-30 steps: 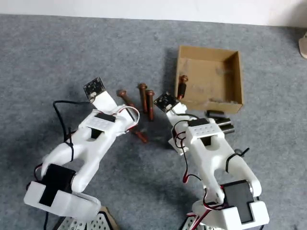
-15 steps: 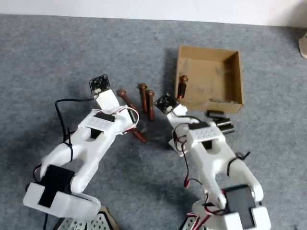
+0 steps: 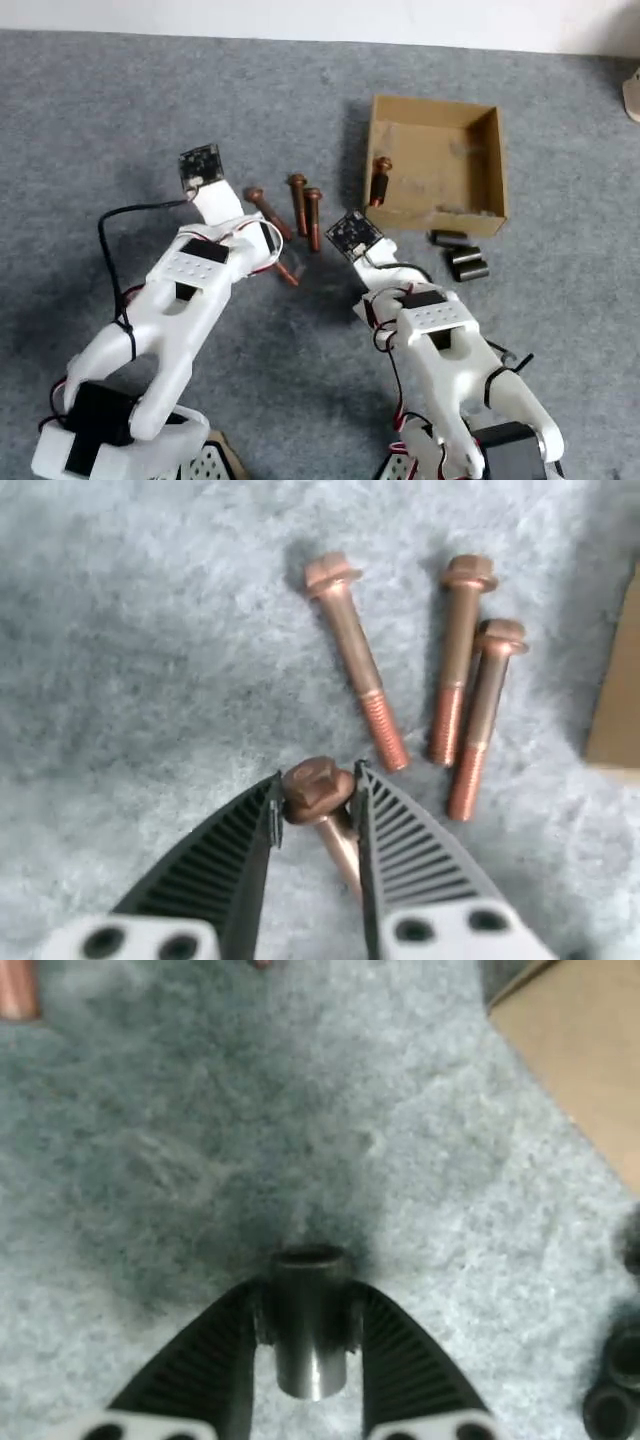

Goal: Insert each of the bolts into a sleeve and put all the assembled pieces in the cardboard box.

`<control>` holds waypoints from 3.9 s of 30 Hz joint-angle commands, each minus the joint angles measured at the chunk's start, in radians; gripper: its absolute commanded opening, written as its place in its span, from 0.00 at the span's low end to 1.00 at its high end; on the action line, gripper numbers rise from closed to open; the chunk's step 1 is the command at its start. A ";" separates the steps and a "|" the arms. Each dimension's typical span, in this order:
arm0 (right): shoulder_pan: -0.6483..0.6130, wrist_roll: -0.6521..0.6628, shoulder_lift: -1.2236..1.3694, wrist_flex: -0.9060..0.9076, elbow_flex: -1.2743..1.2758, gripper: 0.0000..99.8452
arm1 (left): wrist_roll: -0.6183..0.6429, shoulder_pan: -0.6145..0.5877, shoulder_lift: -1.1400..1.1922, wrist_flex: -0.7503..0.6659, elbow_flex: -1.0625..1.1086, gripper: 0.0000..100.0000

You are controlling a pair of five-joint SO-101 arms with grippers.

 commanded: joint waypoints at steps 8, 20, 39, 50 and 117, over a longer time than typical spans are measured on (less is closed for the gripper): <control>-0.050 -0.015 -0.038 -0.203 0.053 0.01 | -0.287 0.016 -0.061 -0.198 0.024 0.00; -0.048 -0.043 -0.453 -0.499 0.403 0.01 | -0.399 0.128 -0.318 -0.196 0.028 0.00; -0.022 -0.051 -1.443 -0.028 0.677 0.01 | -0.400 0.142 -0.489 -0.203 0.022 0.00; -0.099 -0.051 -1.501 0.061 0.676 0.01 | -0.198 0.182 -0.591 -0.276 0.064 0.00; -0.110 -0.110 -1.500 0.010 0.676 0.01 | -0.072 0.280 -0.754 -0.308 0.282 0.00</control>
